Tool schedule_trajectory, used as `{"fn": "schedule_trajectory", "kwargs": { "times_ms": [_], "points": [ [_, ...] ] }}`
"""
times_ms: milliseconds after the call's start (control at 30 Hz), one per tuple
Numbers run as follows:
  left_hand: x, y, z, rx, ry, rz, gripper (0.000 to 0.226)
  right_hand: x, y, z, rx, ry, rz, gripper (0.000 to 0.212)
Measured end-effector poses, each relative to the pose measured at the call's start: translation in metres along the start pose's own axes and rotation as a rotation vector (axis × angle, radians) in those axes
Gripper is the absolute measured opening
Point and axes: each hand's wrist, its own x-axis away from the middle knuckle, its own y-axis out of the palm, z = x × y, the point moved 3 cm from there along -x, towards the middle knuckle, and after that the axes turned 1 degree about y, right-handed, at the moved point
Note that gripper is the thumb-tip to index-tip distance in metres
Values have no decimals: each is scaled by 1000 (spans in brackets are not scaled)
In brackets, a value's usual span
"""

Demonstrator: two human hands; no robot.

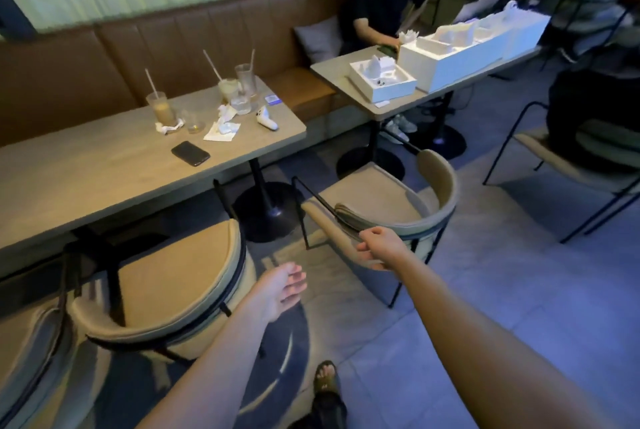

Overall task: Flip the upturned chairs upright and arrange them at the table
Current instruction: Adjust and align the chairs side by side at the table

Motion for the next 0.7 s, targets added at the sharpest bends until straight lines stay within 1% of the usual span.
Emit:
{"fn": "schedule_trajectory", "kwargs": {
  "times_ms": [133, 200, 300, 367, 433, 467, 600, 700],
  "points": [
    [-42, 45, 24, -145, 4, 13, 20, -31, -39, 4, 1, 55, 66, 32],
    [-62, 74, 38, -216, 14, -10, 17, -47, -61, 4, -17, 74, 105, 34],
    [-87, 118, 54, -280, -11, -72, 16, -67, -92, 2, -18, 107, 151, 31],
    [-100, 146, 66, -300, -9, -94, 16, -87, -113, 6, -44, 122, 184, 35],
    [-114, 167, 75, -305, -22, -76, 24, -105, -134, 13, -79, 156, 217, 41],
    [-120, 177, 77, -306, -40, -62, 30, -113, -144, 16, -100, 181, 218, 41],
    [-146, 217, 84, -319, -96, -24, 44, -152, -188, 28, -127, 264, 242, 26],
    [-168, 242, 83, -374, -82, 56, 51, -193, -217, 39, -61, 291, 196, 28]
  ]
}}
